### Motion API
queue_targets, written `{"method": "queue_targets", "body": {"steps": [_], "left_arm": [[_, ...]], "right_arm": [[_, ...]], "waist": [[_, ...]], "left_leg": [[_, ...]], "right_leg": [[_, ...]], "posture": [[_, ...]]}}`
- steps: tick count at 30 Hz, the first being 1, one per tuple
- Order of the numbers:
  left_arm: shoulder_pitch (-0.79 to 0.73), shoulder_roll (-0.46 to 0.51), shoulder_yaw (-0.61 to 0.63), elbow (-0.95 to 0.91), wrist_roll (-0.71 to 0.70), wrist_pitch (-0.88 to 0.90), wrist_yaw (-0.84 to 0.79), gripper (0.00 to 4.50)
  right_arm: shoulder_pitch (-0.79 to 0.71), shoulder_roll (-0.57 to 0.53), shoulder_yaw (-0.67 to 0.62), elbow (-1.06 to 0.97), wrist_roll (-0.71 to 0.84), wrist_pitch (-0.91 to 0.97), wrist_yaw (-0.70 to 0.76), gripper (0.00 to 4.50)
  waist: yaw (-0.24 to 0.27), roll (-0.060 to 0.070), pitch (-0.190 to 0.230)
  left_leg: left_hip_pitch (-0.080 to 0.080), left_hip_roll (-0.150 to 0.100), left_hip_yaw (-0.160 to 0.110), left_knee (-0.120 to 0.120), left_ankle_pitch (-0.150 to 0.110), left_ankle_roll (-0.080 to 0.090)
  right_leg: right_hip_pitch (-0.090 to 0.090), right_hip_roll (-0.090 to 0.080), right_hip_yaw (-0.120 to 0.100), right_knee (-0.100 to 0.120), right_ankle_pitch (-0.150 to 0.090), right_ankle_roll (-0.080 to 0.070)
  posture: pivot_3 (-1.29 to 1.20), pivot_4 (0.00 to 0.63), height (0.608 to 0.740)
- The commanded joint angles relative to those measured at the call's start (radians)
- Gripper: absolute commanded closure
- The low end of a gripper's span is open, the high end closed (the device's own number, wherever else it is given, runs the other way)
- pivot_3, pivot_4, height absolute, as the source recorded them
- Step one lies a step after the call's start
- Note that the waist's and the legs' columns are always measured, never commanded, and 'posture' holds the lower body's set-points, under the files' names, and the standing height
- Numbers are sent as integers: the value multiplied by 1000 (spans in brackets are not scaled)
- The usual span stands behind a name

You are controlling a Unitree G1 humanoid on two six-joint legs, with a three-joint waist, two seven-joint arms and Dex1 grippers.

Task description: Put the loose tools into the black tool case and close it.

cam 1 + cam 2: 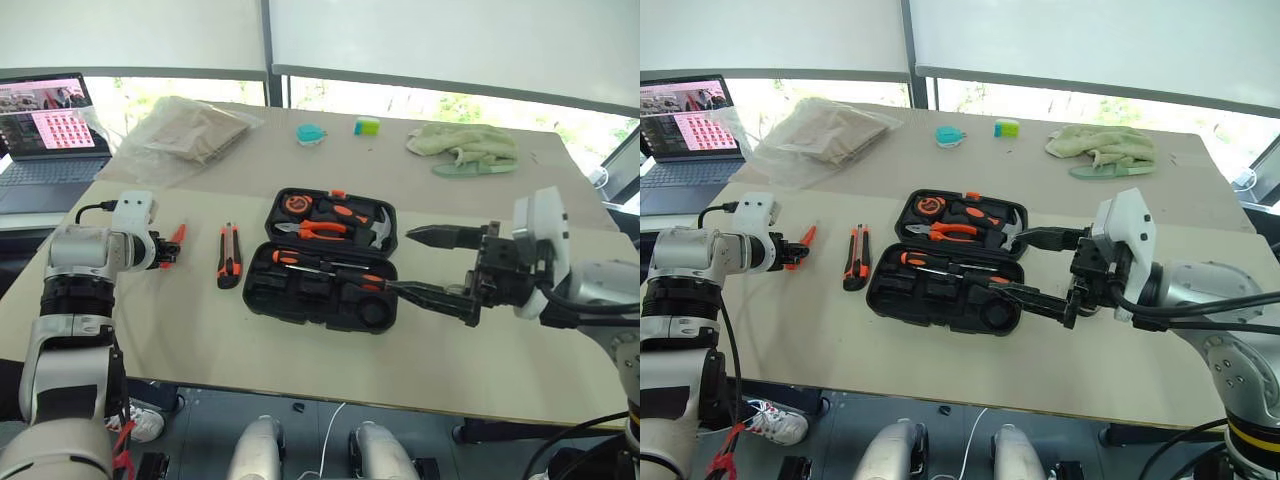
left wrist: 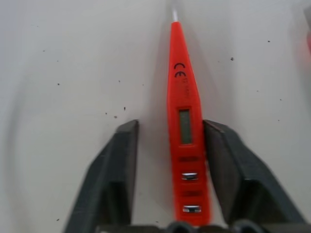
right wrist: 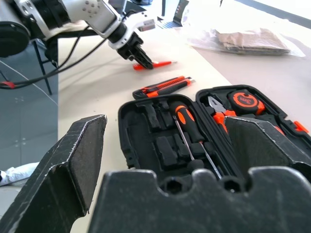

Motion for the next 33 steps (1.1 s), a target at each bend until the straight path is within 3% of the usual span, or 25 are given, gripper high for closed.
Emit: {"method": "queue_targets", "body": {"steps": [1, 7, 9, 13, 20, 27, 33], "left_arm": [[8, -10, -22, 5, 12, -24, -33, 4061], [-30, 24, -67, -25, 44, -239, -174, 4061], [-56, 40, -123, -110, 34, -446, -372, 4062], [-88, 59, -219, -224, -20, -635, -760, 4062], [-170, 9, -417, -166, 72, -860, -1101, 4062], [-215, -8, -506, -19, 196, -1045, -1155, 4062], [-211, -69, -498, 50, 263, -1088, -1099, 4062]], "right_arm": [[14, -31, -67, -21, 39, -5, 2, 0], [108, -77, -137, -29, 71, 8, 11, 0], [168, -79, -173, -53, 81, 18, 2, 0], [256, -84, -217, -88, 120, 32, -10, 0], [311, -87, -251, -122, 154, 35, -68, 0], [366, -86, -309, -174, 211, 38, -133, 0], [412, -86, -338, -198, 239, 25, -171, 0]], "waist": [[0, 0, 0], [3, -1, 0], [-4, -2, 1], [0, -3, 1], [-15, -2, 0], [-16, -2, 1], [-10, -2, 1]], "left_leg": [[0, 0, 0, 0, 0, 0], [-1, 0, 0, 0, 0, 0], [-1, 0, 0, 0, 0, 0], [-6, 1, -2, 0, 0, 0], [-3, 0, -2, 0, 0, 0], [-4, 0, -4, 1, 0, 0], [-5, 0, -4, 3, 0, 0]], "right_leg": [[0, 0, 0, 0, 0, 0], [0, 0, -1, 0, 0, 0], [0, 0, -1, -1, 0, 0], [-1, 0, -3, -4, 0, 0], [1, 1, -1, -4, 0, 0], [0, 2, -1, -4, 0, 0], [1, 1, -2, -4, 0, 1]], "posture": [[0, 150, 740], [0, 150, 740], [0, 150, 740], [0, 150, 740], [0, 150, 740], [0, 150, 740], [0, 150, 740]]}}
